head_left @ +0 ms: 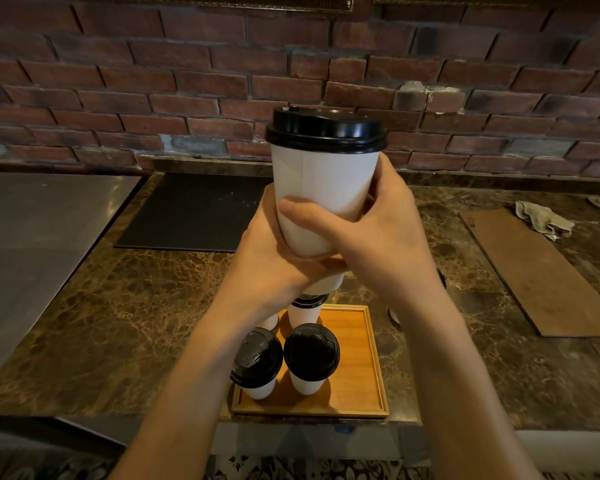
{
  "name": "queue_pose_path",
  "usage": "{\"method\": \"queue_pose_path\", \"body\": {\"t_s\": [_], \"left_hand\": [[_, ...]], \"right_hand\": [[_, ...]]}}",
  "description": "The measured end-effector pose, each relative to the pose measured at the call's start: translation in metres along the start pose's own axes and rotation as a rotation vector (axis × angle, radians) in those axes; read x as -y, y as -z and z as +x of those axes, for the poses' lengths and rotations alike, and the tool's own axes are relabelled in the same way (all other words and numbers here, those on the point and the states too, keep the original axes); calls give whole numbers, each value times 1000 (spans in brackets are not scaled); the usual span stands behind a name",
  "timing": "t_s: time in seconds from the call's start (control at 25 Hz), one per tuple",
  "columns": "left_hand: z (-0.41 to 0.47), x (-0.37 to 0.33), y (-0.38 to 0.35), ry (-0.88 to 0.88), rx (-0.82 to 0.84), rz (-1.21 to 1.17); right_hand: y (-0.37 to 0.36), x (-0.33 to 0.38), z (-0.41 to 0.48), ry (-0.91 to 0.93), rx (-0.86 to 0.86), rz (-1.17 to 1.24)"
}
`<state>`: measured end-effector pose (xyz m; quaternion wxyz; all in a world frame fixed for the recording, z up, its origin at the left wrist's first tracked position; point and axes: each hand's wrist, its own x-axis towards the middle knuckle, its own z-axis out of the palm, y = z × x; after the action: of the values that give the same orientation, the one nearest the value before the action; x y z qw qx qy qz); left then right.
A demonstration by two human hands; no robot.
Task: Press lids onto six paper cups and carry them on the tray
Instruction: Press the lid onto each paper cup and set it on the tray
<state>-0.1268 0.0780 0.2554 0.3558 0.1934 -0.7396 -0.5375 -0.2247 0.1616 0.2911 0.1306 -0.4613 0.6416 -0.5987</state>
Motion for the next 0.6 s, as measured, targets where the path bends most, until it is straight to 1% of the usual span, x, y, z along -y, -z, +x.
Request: {"method": "queue_pose_path", "body": {"t_s": [0.2,0.36,0.6], "left_hand": [[1,-8,10,2,134,-6],[1,-8,12,14,234,-79],[0,-1,14,42,232,-100]], "right_hand": [[13,-1,5,14,134,123],[19,-4,6,38,232,170],[20,-9,5,14,256,161]]}}
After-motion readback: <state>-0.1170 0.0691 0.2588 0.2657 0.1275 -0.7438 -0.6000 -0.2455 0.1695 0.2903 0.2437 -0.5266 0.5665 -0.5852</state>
